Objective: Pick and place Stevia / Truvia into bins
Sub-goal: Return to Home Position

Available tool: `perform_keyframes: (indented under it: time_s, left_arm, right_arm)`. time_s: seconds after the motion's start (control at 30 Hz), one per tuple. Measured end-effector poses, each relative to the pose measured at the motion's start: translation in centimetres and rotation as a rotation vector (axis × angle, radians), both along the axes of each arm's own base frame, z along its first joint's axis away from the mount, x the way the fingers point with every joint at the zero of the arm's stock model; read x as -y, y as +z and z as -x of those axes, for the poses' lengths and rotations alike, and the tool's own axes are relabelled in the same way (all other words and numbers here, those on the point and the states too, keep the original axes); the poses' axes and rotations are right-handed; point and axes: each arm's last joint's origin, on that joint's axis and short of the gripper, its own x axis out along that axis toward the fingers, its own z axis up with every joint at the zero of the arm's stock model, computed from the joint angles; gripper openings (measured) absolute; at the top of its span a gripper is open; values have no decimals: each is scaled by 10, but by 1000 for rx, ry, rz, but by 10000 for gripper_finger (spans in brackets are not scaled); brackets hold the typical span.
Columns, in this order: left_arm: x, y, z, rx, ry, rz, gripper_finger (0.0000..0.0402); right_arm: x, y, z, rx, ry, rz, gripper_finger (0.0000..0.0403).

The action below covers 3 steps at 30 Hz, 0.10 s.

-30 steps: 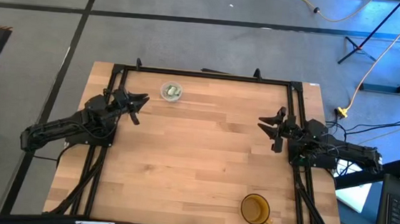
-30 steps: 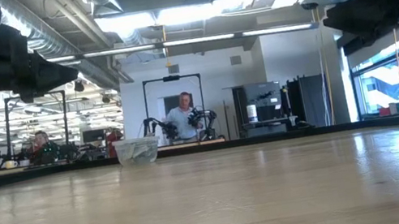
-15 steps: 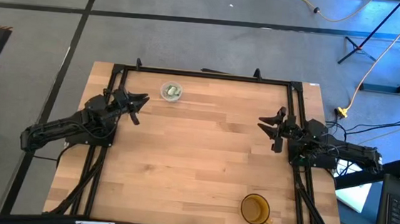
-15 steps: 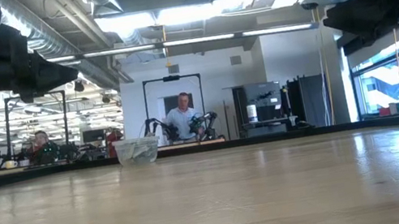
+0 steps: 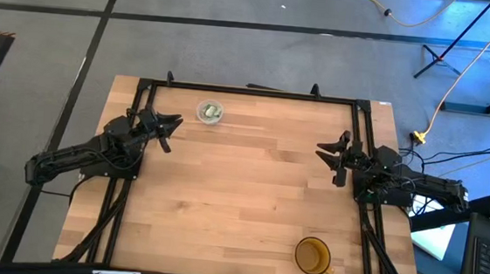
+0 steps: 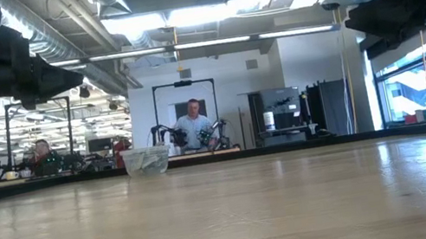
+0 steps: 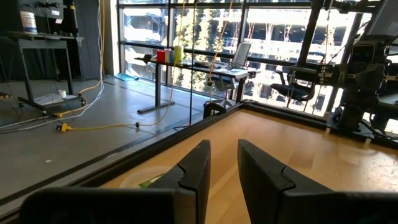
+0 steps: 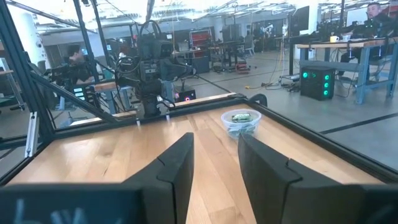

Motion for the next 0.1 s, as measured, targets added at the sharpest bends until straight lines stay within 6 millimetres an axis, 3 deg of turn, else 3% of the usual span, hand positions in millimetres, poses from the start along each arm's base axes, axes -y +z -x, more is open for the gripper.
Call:
perform_keyframes:
  time_s: [0.1]
  left_arm:
    - [0, 0, 0, 0, 0, 0, 74]
  right_arm:
    - [0, 0, 0, 0, 0, -1, 130]
